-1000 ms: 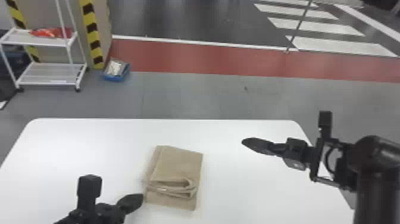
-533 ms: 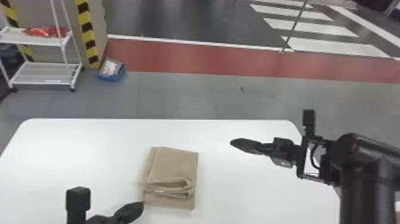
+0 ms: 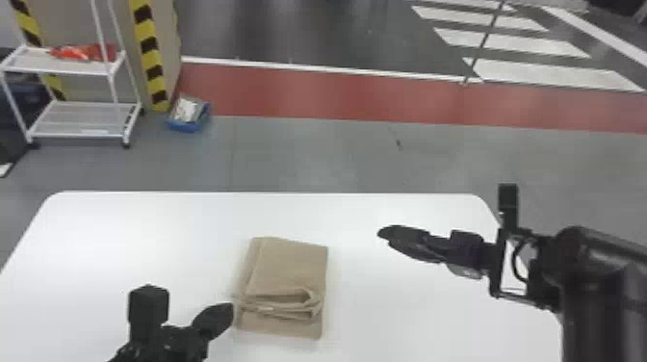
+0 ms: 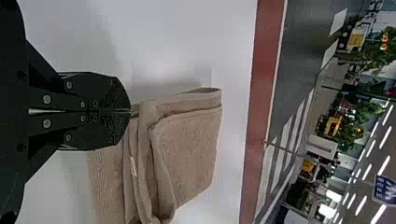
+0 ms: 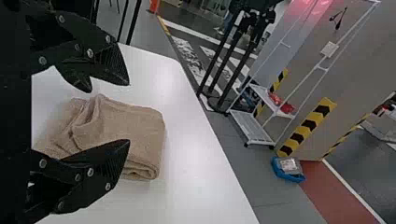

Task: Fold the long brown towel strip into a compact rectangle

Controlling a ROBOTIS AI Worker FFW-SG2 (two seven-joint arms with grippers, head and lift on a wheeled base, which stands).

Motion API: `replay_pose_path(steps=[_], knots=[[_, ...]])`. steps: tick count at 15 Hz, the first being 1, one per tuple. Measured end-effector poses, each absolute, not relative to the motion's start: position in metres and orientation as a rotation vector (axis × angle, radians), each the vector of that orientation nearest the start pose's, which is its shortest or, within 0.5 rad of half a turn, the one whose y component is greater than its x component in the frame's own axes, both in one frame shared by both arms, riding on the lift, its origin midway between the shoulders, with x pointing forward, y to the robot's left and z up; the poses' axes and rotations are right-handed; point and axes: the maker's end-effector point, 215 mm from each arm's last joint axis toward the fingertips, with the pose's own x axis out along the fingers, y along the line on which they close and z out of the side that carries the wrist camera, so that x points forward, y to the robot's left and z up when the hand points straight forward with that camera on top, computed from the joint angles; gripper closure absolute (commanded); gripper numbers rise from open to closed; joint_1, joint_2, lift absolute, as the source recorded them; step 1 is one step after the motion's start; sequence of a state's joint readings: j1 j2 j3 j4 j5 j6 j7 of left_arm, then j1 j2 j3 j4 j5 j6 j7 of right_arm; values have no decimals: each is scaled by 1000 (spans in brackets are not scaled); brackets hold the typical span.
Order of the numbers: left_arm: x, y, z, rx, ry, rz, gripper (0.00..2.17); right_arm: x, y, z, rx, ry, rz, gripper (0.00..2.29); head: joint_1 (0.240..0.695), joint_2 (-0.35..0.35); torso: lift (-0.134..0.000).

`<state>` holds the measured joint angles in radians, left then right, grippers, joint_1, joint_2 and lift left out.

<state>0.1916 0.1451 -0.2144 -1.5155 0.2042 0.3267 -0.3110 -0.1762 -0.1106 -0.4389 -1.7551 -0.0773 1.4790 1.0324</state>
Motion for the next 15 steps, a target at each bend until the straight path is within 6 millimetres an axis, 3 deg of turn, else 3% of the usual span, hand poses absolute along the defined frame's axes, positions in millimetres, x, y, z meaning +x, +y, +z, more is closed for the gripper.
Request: replay_pose_path(steps=[2, 4, 7, 10, 12, 15], knots=[[430, 87, -575, -117, 610, -516, 1382, 476, -251, -392, 769, 793, 572, 184, 695, -194, 0], [414, 76, -584, -125, 630, -540, 1382, 480, -257, -386, 761, 780, 569, 184, 695, -221, 0], [393, 54, -580, -149, 638, -583, 1382, 487, -260, -380, 753, 767, 572, 184, 695, -247, 0], [387, 38, -571, -161, 629, -613, 1382, 489, -256, -380, 735, 768, 579, 174, 695, -276, 0], [393, 43, -563, -160, 613, -606, 1382, 493, -244, -382, 647, 742, 628, 161, 695, -264, 0], [405, 71, -547, -182, 587, -574, 1382, 501, -213, -381, 406, 679, 755, 171, 695, -191, 0]])
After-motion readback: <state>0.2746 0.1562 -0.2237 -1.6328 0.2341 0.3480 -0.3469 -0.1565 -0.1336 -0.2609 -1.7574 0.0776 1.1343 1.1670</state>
